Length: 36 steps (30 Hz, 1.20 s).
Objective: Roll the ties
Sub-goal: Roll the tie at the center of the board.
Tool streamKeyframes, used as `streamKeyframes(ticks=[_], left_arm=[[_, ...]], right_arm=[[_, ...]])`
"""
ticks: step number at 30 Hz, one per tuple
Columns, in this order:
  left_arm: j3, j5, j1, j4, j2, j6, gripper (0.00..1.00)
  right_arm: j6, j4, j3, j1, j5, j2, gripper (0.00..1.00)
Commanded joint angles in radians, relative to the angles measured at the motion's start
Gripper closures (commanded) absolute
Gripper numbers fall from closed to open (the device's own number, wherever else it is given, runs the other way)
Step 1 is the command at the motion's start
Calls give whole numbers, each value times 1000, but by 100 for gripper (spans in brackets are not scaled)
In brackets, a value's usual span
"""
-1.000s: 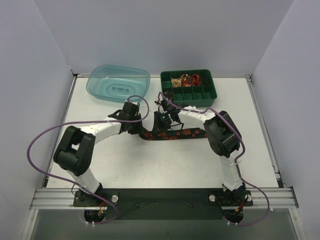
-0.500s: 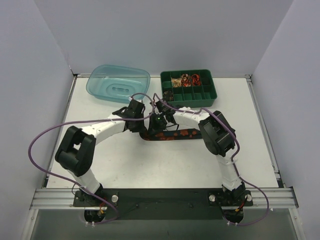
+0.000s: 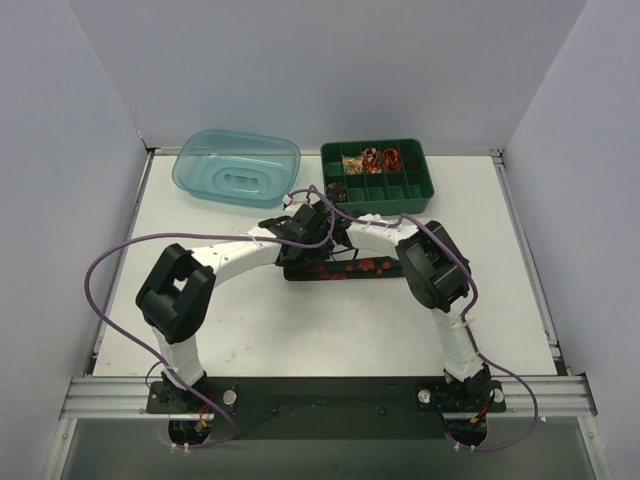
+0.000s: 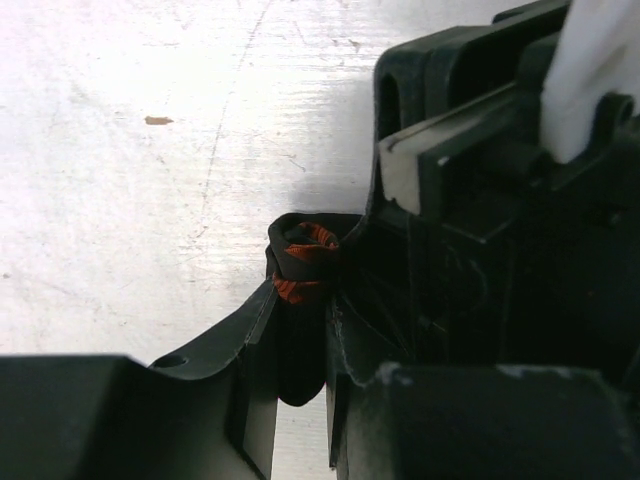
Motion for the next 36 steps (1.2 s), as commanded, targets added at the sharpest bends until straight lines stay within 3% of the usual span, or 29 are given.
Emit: streamKeyframes(ticks=[1,8,17,36], left_arm=[[39,-79,-29,-48,12,1,100],[43,-136,-29,-75,3,4,100],[102,-182,-53,-140,47,14,100],[361,-319,-210,-311,322,-65,100]], right_arm=[[-24,-2,-28,8,-40,-26,100],[1,35,-103,-29,-131,-137,100],[25,107,-260,-144,-112,-319,100],[-25,72,-377,-296,-99,-359,100]])
